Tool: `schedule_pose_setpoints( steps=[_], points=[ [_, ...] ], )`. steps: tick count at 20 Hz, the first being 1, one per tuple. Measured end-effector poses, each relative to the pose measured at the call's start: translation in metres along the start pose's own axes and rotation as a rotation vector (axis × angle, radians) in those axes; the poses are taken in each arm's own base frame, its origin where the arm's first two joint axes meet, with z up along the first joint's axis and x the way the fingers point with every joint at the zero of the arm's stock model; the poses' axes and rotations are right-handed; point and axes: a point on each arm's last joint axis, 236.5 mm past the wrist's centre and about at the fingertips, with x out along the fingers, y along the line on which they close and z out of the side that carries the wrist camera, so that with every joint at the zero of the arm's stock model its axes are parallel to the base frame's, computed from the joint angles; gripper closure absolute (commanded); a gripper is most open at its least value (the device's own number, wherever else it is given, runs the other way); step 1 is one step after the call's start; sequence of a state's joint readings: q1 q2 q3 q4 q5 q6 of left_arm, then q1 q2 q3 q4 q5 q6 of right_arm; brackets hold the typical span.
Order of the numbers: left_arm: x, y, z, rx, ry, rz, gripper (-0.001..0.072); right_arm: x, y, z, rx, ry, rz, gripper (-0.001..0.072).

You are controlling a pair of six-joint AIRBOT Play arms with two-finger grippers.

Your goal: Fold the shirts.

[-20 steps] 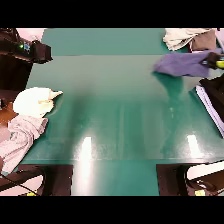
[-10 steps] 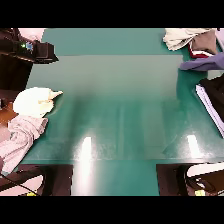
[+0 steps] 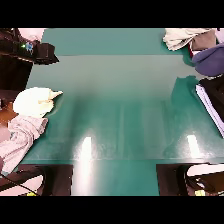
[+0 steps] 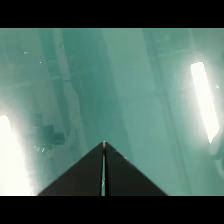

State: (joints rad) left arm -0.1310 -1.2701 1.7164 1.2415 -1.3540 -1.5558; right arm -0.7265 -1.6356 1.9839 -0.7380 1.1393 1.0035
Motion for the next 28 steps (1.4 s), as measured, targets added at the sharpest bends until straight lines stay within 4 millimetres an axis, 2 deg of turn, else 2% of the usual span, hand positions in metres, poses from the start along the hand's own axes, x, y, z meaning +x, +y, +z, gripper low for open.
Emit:
schedule_pose_setpoints(
  steps=[4,8,11,15,16,17,18,19,24,25,28],
  points=[
    [0.000,0.000,0.000,0.009,0.000,0.000,0.0680,-0.031,-0.010,-0.019,-0.044,0.082,-0.107,0.0698],
    [0.000,0.000,0.000,0.031,0.000,0.000,0.0680,-0.068,-0.029,-0.042,-0.035,0.160,-0.230,0.0696],
    [0.000,0.000,0.000,0.039,0.000,0.000,0.0680,-0.097,-0.048,-0.068,0.016,0.241,-0.319,0.0695],
    [0.000,0.000,0.000,0.060,0.000,0.000,0.0680,-0.135,-0.078,-0.115,0.157,0.362,-0.452,0.0683],
    [0.000,0.000,0.000,0.062,0.000,0.000,0.0681,-0.144,-0.085,-0.126,0.194,0.386,-0.479,0.0587],
    [0.000,0.000,0.000,0.065,0.000,0.000,0.0681,-0.153,-0.093,-0.138,0.231,0.409,-0.510,0.0411],
    [0.000,0.000,0.000,0.066,0.000,0.000,0.0680,-0.161,-0.099,-0.148,0.261,0.426,-0.534,0.0280],
    [0.000,0.000,0.000,0.068,0.000,0.000,0.0681,-0.167,-0.103,-0.158,0.291,0.443,-0.549,0.0230],
    [0.000,0.001,0.000,0.073,0.000,0.002,0.0680,-0.202,-0.125,-0.193,0.457,0.477,-0.626,0.0235],
    [0.000,0.000,0.001,0.073,-0.003,0.002,0.0680,-0.206,-0.126,-0.196,0.491,0.474,-0.633,0.0262],
    [0.000,0.001,0.007,0.073,-0.028,0.004,0.0680,-0.193,-0.111,-0.188,0.572,0.418,-0.546,0.0265]
  ],
)
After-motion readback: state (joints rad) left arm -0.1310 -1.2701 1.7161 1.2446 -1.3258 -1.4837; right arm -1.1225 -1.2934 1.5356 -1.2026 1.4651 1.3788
